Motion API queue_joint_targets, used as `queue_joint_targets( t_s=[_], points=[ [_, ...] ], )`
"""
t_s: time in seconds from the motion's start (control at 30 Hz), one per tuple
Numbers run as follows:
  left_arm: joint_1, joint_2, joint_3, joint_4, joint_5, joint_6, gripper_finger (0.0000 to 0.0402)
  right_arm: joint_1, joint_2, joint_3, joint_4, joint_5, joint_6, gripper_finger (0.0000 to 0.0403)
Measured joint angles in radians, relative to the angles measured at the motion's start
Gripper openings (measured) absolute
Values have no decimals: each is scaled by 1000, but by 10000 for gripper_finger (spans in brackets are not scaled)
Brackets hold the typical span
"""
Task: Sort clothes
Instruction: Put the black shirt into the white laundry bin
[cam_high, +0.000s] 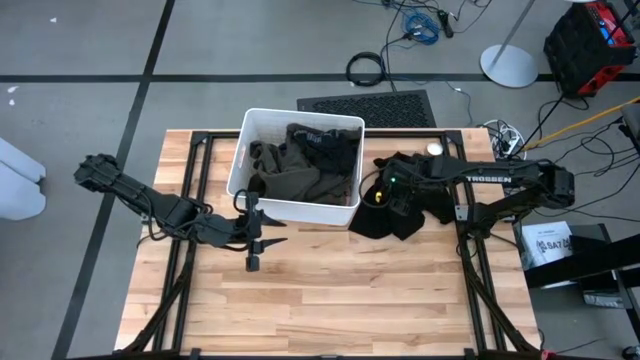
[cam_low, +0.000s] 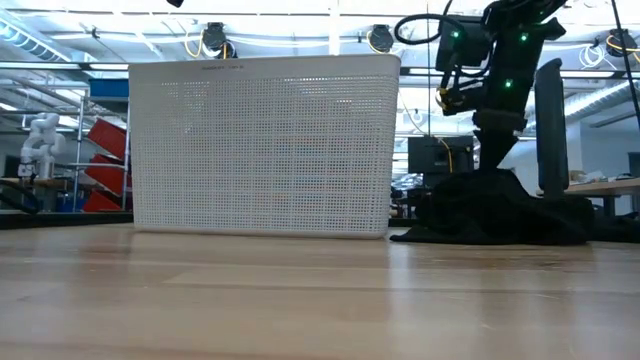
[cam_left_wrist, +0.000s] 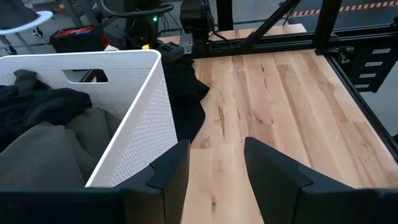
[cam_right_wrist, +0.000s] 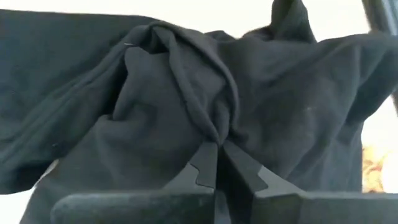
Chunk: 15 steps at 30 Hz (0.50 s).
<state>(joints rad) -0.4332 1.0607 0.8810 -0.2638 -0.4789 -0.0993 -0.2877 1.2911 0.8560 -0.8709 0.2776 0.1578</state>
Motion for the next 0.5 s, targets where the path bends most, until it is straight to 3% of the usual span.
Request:
queue_joint_targets(
  t_s=[0.23, 0.5],
  points=[
    [0, 0, 0, 25, 9, -1, 164, 51, -26, 144, -152, -44, 68, 1],
    [-1, 4, 0, 141, 126, -4, 164, 267, -48, 378, -235, -48, 228, 1]
  ],
)
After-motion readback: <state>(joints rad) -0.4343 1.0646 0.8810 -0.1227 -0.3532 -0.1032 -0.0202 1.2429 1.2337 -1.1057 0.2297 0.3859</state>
